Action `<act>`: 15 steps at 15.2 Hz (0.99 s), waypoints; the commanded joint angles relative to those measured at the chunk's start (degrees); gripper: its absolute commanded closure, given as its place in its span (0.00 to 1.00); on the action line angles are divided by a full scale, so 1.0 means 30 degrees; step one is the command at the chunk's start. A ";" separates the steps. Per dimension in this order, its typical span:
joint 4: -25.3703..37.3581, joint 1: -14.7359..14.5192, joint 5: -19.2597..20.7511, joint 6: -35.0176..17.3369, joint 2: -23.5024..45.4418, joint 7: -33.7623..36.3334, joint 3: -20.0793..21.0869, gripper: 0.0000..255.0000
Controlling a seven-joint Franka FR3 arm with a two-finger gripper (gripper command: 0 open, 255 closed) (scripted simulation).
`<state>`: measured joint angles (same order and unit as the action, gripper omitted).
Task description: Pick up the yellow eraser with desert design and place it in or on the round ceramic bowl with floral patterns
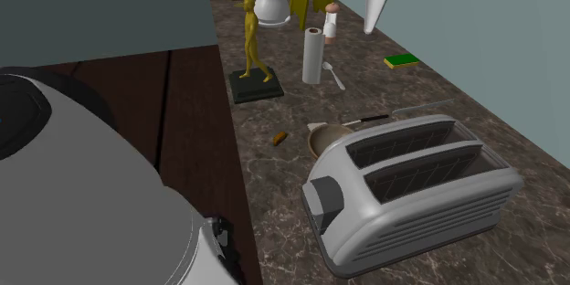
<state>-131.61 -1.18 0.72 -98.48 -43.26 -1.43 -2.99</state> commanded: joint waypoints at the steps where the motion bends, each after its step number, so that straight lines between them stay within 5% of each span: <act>1: 0.0000 0.0000 0.0000 0.0000 0.0000 0.0000 0.0000 0.00; 15: 0.0171 -0.0706 -0.2413 -0.1653 0.2551 0.9293 0.6921 0.00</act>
<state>-131.80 -3.29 -6.15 -102.66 -37.24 24.09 16.03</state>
